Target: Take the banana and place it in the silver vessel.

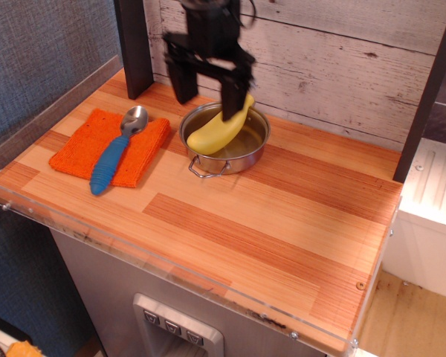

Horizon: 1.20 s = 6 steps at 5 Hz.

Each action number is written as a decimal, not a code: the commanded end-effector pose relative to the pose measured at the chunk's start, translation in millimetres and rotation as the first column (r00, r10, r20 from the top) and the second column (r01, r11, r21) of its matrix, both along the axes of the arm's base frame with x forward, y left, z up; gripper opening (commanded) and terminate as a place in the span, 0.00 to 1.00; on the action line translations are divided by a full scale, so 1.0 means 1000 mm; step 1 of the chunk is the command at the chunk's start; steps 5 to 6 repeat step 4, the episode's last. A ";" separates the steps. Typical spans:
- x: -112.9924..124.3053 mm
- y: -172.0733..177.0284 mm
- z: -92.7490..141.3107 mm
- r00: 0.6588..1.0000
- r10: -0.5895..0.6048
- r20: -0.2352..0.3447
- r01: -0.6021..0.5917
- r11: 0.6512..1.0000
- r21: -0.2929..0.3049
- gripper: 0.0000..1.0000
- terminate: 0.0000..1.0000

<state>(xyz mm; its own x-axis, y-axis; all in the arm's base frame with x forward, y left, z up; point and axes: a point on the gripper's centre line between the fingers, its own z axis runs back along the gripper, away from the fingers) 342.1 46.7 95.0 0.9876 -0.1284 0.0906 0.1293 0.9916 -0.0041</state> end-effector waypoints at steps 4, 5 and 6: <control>-0.053 0.033 0.019 1.000 0.022 0.012 -0.022 1.000 0.009 1.00 1.00; -0.053 0.033 0.019 1.000 0.022 0.012 -0.022 1.000 0.009 1.00 1.00; -0.053 0.033 0.019 1.000 0.022 0.012 -0.022 1.000 0.009 1.00 1.00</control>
